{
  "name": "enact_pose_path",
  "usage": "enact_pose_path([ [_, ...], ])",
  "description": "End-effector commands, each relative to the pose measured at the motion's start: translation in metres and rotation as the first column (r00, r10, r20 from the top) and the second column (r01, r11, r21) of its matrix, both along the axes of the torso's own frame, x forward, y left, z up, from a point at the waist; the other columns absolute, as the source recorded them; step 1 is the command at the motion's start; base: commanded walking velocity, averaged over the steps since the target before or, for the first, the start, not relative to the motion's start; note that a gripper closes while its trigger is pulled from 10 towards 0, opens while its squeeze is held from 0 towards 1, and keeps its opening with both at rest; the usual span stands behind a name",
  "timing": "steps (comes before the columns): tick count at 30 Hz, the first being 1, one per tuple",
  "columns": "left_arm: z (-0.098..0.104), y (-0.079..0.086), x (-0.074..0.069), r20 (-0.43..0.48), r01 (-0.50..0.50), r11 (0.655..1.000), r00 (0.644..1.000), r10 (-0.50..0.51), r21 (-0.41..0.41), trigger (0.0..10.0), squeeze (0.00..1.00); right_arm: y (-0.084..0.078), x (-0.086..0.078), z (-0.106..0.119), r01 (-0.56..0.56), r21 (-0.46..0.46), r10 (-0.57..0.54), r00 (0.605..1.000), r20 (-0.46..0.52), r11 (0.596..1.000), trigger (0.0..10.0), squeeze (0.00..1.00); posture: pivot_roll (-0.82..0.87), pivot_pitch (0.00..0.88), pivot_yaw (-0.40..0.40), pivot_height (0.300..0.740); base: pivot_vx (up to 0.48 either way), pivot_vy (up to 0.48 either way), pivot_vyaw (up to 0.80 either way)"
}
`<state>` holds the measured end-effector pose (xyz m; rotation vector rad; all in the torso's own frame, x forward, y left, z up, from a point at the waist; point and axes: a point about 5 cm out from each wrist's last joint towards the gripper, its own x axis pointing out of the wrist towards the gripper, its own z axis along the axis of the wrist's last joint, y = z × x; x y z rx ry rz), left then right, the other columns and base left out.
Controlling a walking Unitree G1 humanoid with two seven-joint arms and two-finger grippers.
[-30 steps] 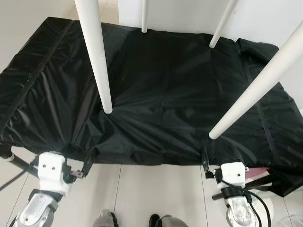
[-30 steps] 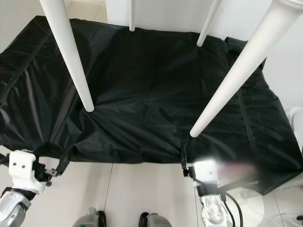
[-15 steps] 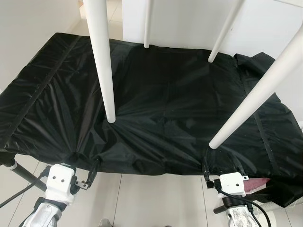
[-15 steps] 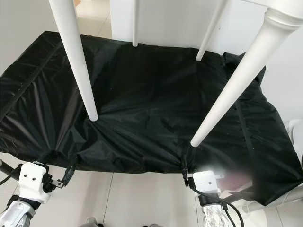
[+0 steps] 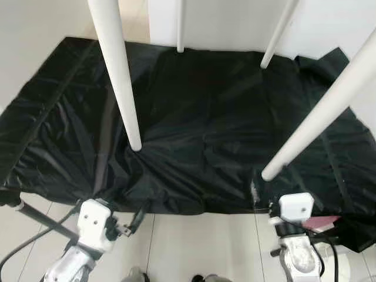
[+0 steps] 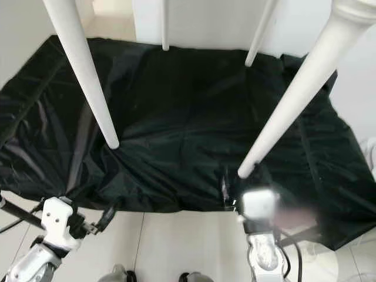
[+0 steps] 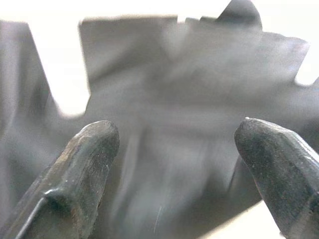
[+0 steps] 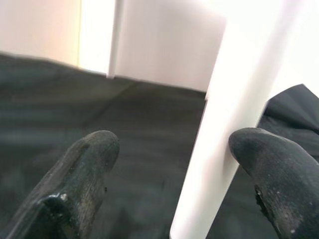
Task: Building children table
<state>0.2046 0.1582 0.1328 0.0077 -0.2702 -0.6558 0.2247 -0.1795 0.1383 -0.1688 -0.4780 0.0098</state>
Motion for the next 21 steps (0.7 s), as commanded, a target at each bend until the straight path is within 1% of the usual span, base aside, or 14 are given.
enact_pose_path([
  [1,0.011,0.001,0.001,0.016,-0.005,0.999,1.000,0.005,-0.035,10.0,0.00,0.002,0.001,0.011,-0.014,0.025,0.013,0.999,0.032,1.000,10.0,0.00,0.04,0.181,-0.021,0.740,0.000,0.000,0.00],
  [2,0.022,-0.001,0.002,0.048,0.004,0.999,0.999,-0.001,-0.053,10.0,0.00,0.004,0.001,0.016,-0.030,0.029,0.028,0.999,0.043,0.999,10.0,0.00,0.04,0.182,-0.022,0.740,0.000,0.000,0.00],
  [3,0.022,-0.001,0.002,0.048,0.004,0.999,0.999,-0.001,-0.053,10.0,0.00,0.004,0.001,0.016,-0.030,0.029,0.028,0.999,0.043,0.999,10.0,0.00,0.04,0.182,-0.022,0.740,0.000,0.000,0.00],
  [4,0.028,-0.002,0.002,0.066,0.011,0.998,0.998,-0.006,-0.063,10.0,0.00,0.006,0.000,0.019,-0.042,0.031,0.040,0.998,0.046,0.999,10.0,0.00,0.04,0.182,-0.022,0.740,0.000,0.000,0.00],
  [7,0.037,-0.004,-0.006,0.077,0.077,0.995,0.994,-0.072,-0.058,10.0,0.00,0.012,-0.008,0.015,-0.118,-0.017,0.118,0.993,0.013,0.993,10.0,0.00,0.04,0.188,-0.026,0.740,0.000,0.000,0.00],
  [9,0.036,-0.005,-0.018,0.042,0.172,0.985,0.984,-0.171,-0.034,10.0,0.00,0.016,-0.017,0.006,-0.202,-0.052,0.200,0.979,-0.049,0.978,10.0,0.00,0.04,0.190,-0.028,0.740,0.000,0.000,0.00],
  [11,0.031,-0.003,-0.025,0.010,0.232,0.973,0.973,-0.232,0.003,10.0,0.00,0.016,-0.023,0.000,-0.258,-0.062,0.252,0.963,-0.098,0.964,10.0,0.00,0.04,0.192,-0.028,0.740,0.000,0.000,0.00],
  [13,0.030,-0.002,-0.026,-0.001,0.243,0.970,0.970,-0.243,0.013,10.0,0.00,0.016,-0.024,-0.001,-0.272,-0.056,0.264,0.958,-0.115,0.961,10.0,0.00,0.04,0.194,-0.028,0.740,0.000,0.000,0.00],
  [14,0.029,-0.001,-0.030,-0.021,0.271,0.962,0.962,-0.271,0.027,10.0,0.00,0.016,-0.026,-0.004,-0.314,-0.056,0.303,0.941,-0.152,0.948,10.0,0.00,0.03,0.196,-0.027,0.740,0.000,0.000,0.00],
  [16,0.029,-0.001,-0.030,-0.021,0.271,0.962,0.962,-0.271,0.027,10.0,0.00,0.016,-0.026,-0.004,-0.314,-0.056,0.303,0.941,-0.152,0.948,10.0,0.00,0.03,0.196,-0.027,0.740,0.000,0.000,0.00],
  [17,0.028,0.000,-0.032,-0.048,0.311,0.950,0.950,-0.309,0.042,10.0,0.00,0.019,-0.032,-0.008,-0.399,-0.062,0.379,0.902,-0.207,0.915,10.0,0.00,0.03,0.198,-0.023,0.740,0.000,0.000,0.00],
  [19,0.026,0.003,-0.038,-0.100,0.402,0.912,0.913,-0.395,0.076,10.0,0.00,0.023,-0.043,-0.013,-0.560,-0.086,0.514,0.803,-0.301,0.824,10.0,0.00,0.02,0.199,-0.024,0.740,0.000,0.000,0.00],
  [20,0.026,0.003,-0.038,-0.100,0.402,0.912,0.913,-0.395,0.076,10.0,0.00,0.023,-0.043,-0.013,-0.560,-0.086,0.514,0.803,-0.301,0.824,10.0,0.00,0.02,0.199,-0.024,0.740,0.000,0.000,0.00],
  [21,0.025,0.004,-0.041,-0.125,0.443,0.892,0.894,-0.431,0.086,10.0,0.00,0.024,-0.047,-0.014,-0.615,-0.102,0.554,0.761,-0.336,0.782,10.0,0.00,0.02,0.200,-0.024,0.740,0.000,0.000,0.00],
])
